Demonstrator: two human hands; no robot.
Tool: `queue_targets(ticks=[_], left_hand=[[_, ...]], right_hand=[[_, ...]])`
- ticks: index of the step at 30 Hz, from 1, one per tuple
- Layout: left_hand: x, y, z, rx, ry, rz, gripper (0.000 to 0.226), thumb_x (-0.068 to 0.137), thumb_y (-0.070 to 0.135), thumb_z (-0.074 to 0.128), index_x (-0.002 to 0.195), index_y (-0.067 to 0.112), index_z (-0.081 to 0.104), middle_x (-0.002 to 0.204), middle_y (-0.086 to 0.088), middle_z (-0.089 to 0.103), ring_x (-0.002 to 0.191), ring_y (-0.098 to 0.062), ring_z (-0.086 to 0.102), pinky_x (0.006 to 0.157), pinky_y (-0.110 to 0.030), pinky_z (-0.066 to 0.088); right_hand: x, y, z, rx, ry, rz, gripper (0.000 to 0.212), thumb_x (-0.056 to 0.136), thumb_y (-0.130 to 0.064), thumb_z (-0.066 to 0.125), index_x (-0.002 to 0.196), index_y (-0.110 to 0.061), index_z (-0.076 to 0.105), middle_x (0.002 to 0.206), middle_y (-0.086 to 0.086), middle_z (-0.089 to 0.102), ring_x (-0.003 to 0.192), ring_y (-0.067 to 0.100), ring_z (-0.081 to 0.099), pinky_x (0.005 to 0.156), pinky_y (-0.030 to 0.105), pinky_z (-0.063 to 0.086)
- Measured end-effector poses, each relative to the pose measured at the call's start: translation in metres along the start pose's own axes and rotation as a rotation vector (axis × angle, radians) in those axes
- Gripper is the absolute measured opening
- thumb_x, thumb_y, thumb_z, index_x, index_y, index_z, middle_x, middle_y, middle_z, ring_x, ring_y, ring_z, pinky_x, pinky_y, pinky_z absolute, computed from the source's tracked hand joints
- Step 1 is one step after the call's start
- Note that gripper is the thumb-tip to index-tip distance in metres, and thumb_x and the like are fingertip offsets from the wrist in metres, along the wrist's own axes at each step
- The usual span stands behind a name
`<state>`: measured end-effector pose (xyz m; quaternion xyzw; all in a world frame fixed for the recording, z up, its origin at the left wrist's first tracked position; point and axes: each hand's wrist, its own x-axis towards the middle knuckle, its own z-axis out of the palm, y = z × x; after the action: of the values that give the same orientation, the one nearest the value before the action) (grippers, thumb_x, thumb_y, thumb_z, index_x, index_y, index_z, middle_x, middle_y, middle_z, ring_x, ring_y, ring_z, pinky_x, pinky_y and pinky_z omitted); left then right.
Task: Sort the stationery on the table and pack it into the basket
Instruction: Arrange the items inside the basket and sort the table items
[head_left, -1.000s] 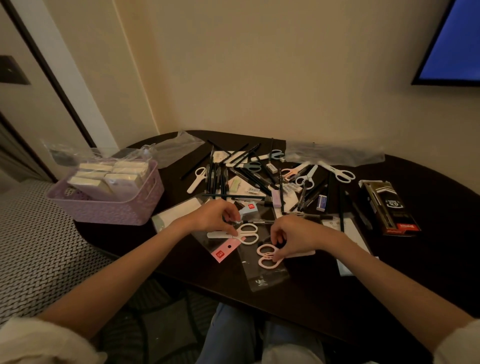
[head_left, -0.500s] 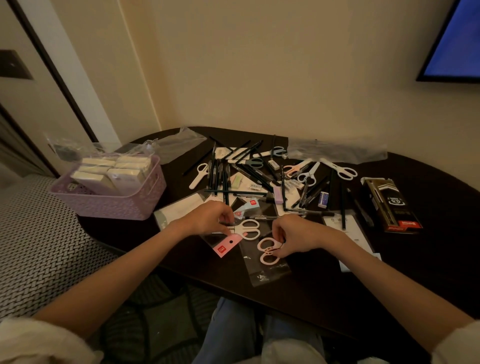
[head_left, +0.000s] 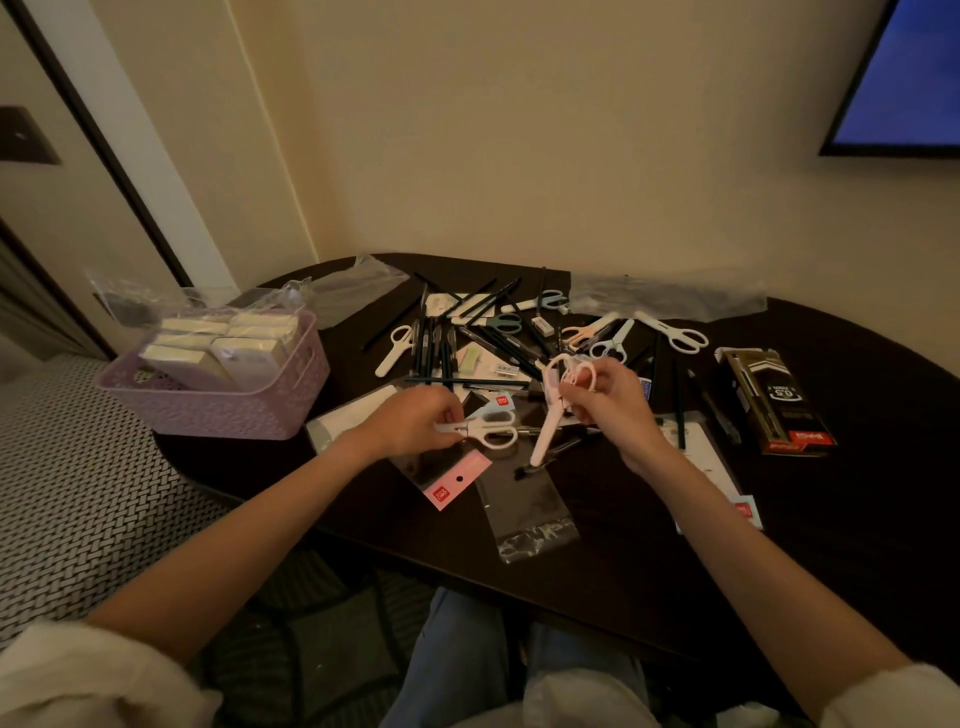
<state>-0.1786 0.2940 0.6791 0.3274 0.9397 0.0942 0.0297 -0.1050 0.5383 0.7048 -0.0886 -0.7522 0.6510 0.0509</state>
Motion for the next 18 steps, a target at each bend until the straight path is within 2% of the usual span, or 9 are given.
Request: queue_targets(ticks=[2,4,8,12,13,15,18], left_hand=[[0.005,-0.004,-0.003,0.025,0.044,0.000,0.019,0.088,0.031,0.066,0.105,0.021,0.063,0.102,0.007,0.059,0.092,-0.005,0.053,0.076,-0.018,0.040],[0.009,-0.008,-0.002,0.064,0.071,0.011,0.019,0.090,0.030,0.064,0.106,0.022,0.063,0.104,0.006,0.060,0.097,-0.008,0.054,0.081,-0.020,0.040],[0.008,-0.014,0.008,0.090,0.140,0.015,0.021,0.089,0.024,0.065,0.110,0.019,0.064,0.109,0.002,0.061,0.104,-0.013,0.055,0.088,-0.025,0.040],[-0.016,-0.010,0.008,0.027,0.264,0.058,0.024,0.084,0.021,0.070,0.108,0.018,0.064,0.108,0.002,0.062,0.102,-0.012,0.055,0.087,-0.026,0.043],[-0.024,-0.008,0.004,0.011,0.225,0.075,0.025,0.084,0.022,0.069,0.108,0.020,0.065,0.108,0.004,0.062,0.102,-0.009,0.053,0.089,-0.025,0.043],[-0.037,-0.006,-0.003,0.020,0.043,0.098,0.029,0.081,0.024,0.069,0.110,0.022,0.064,0.112,0.005,0.060,0.105,-0.008,0.051,0.092,-0.028,0.046],[-0.050,-0.006,-0.007,0.156,-0.191,0.121,0.054,0.077,0.028,0.068,0.129,0.024,0.055,0.131,0.002,0.051,0.121,-0.014,0.045,0.100,-0.033,0.043]], right_hand=[[-0.002,0.003,0.003,0.138,0.079,0.079,0.036,0.089,-0.007,0.064,0.118,-0.011,0.043,0.097,0.010,0.063,0.066,0.011,0.058,0.055,0.020,0.047],[-0.004,0.003,0.006,0.209,0.115,0.115,0.040,0.091,-0.006,0.062,0.122,-0.013,0.037,0.091,0.008,0.063,0.060,0.010,0.057,0.053,0.020,0.047],[-0.008,0.001,0.010,0.353,0.131,0.142,0.038,0.092,0.001,0.055,0.123,-0.015,0.039,0.093,0.010,0.061,0.063,0.014,0.059,0.061,0.027,0.050],[-0.012,0.006,0.015,0.387,0.129,0.136,0.034,0.093,0.001,0.051,0.124,-0.011,0.044,0.092,0.011,0.060,0.063,0.014,0.058,0.060,0.027,0.050],[-0.013,0.008,0.017,0.386,0.126,0.136,0.033,0.094,0.001,0.050,0.125,-0.010,0.045,0.092,0.012,0.060,0.062,0.014,0.058,0.058,0.027,0.050],[-0.014,0.010,0.018,0.387,0.130,0.146,0.032,0.094,0.000,0.050,0.125,-0.009,0.046,0.092,0.013,0.060,0.061,0.014,0.058,0.057,0.027,0.048],[-0.015,0.011,0.021,0.414,0.149,0.166,0.030,0.094,0.000,0.050,0.122,-0.009,0.046,0.093,0.014,0.060,0.060,0.014,0.057,0.055,0.025,0.048]])
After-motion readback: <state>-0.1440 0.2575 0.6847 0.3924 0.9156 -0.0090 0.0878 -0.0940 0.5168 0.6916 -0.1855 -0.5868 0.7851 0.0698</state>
